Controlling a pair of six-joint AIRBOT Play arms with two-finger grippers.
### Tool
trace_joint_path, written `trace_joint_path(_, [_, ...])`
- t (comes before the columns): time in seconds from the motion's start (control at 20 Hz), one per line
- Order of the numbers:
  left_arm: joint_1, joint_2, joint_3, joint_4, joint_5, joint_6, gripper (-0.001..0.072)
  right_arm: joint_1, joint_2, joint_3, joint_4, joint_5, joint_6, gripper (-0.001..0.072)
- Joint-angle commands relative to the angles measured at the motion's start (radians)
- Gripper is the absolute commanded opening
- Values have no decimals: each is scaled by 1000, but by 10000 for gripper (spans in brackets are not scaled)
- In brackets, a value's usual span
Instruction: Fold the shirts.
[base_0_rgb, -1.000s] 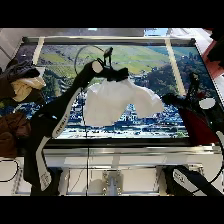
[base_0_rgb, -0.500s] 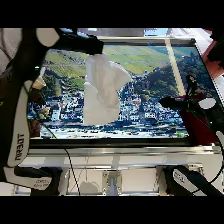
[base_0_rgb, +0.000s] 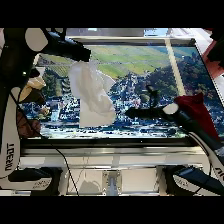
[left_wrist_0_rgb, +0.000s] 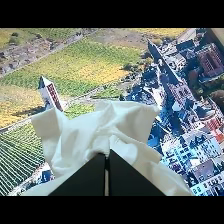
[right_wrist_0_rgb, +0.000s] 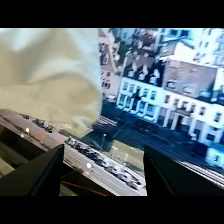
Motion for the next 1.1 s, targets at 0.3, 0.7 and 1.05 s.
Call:
trace_joint_path(0.3, [1, 3, -12, 15, 53, 0, 14, 289, -193, -4, 253, -324, -7, 537])
trace_joint_path(0.7, [1, 3, -12, 16, 48, 3, 14, 286, -343, 193, 245, -229, 19, 229])
trace_joint_path(1.05, [1, 5, -11, 98, 64, 3, 14, 200, -306, 193, 194, -151, 20, 27])
